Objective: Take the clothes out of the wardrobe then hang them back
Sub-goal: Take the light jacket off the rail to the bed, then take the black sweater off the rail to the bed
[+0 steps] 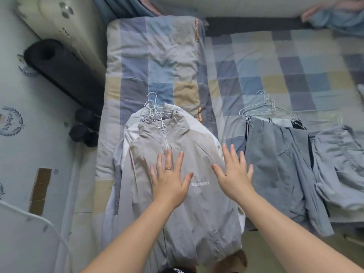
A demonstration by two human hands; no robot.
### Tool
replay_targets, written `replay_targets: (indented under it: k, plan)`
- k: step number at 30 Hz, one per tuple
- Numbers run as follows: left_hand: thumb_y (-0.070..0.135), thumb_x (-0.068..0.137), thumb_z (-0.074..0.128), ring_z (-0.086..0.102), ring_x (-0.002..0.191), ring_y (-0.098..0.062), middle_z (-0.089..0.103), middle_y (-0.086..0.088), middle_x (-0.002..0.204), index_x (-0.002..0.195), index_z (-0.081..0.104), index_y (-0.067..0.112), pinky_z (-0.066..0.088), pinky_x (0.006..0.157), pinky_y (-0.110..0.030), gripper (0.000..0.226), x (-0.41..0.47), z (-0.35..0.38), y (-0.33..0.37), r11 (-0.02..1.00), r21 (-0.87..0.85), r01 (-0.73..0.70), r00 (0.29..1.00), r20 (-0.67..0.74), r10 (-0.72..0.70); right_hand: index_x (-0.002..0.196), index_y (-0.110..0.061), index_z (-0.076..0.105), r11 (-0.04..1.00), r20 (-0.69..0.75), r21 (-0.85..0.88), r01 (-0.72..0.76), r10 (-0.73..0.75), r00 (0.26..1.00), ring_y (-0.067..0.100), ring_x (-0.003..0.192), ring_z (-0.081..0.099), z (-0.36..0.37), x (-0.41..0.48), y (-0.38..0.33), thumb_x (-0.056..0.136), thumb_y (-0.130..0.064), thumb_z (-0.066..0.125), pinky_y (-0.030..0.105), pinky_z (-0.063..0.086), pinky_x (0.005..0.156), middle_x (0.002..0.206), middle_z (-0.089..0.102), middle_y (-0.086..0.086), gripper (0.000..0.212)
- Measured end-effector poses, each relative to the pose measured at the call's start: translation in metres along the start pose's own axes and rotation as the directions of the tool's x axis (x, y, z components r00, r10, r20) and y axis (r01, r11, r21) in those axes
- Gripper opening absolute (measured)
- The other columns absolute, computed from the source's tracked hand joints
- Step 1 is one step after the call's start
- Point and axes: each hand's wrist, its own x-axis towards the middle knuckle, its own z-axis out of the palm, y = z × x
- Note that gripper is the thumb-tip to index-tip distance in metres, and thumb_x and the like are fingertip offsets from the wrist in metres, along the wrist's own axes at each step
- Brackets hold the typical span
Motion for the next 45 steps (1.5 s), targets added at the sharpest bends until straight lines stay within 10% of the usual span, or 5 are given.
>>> replay_targets:
  k: [13,22,33,45]
  plan:
    - [0.071,0.095,0.024,-0.025,0.15,-0.02,-0.019,0.008,0.166,0.156,-0.005,0.046,-0.011,0.12,-0.053,0.072,-0.115,0.018,0.201,0.945,0.034,-0.325,0.945,-0.021,0.325,0.153,-0.04,-0.015,0.995,-0.286,0.019,-0.096,0.097,0.953,0.021,0.148,-0.024,-0.114,-0.168,0.188,0.097,-0.063,0.025,0.06,-0.012,0.115,0.162,-0.022,-0.011,0.073]
    - [0.072,0.096,0.023,-0.028,0.15,-0.019,-0.02,0.01,0.165,0.156,-0.008,0.048,-0.013,0.121,-0.051,0.071,-0.222,0.103,0.402,0.763,0.106,-0.637,0.771,0.085,0.631,0.153,-0.04,-0.014,0.932,-0.436,0.197,-0.306,0.363,0.824,0.02,0.149,-0.021,-0.152,-0.316,0.378,0.097,-0.064,0.025,0.059,-0.01,0.116,0.162,-0.021,-0.013,0.073]
    - [0.071,0.096,0.021,-0.027,0.15,-0.018,-0.018,0.009,0.166,0.155,-0.01,0.047,-0.011,0.122,-0.051,0.071,-0.355,0.212,0.599,0.226,0.092,-0.97,0.243,0.322,0.915,0.154,-0.04,-0.009,0.612,-0.47,0.521,-0.595,0.787,0.399,0.023,0.15,-0.015,-0.153,-0.486,0.535,0.096,-0.064,0.028,0.06,-0.006,0.117,0.164,-0.011,-0.011,0.073]
    - [0.071,0.097,0.016,-0.028,0.15,-0.019,-0.022,0.01,0.165,0.153,-0.016,0.047,-0.014,0.122,-0.049,0.069,-0.543,0.323,0.786,-0.423,-0.181,-0.888,-0.459,0.418,0.784,0.153,-0.04,-0.011,0.123,-0.331,0.726,-0.677,0.925,-0.187,0.021,0.149,-0.02,-0.149,-0.646,0.642,0.098,-0.062,0.023,0.059,-0.009,0.117,0.163,-0.016,-0.013,0.069]
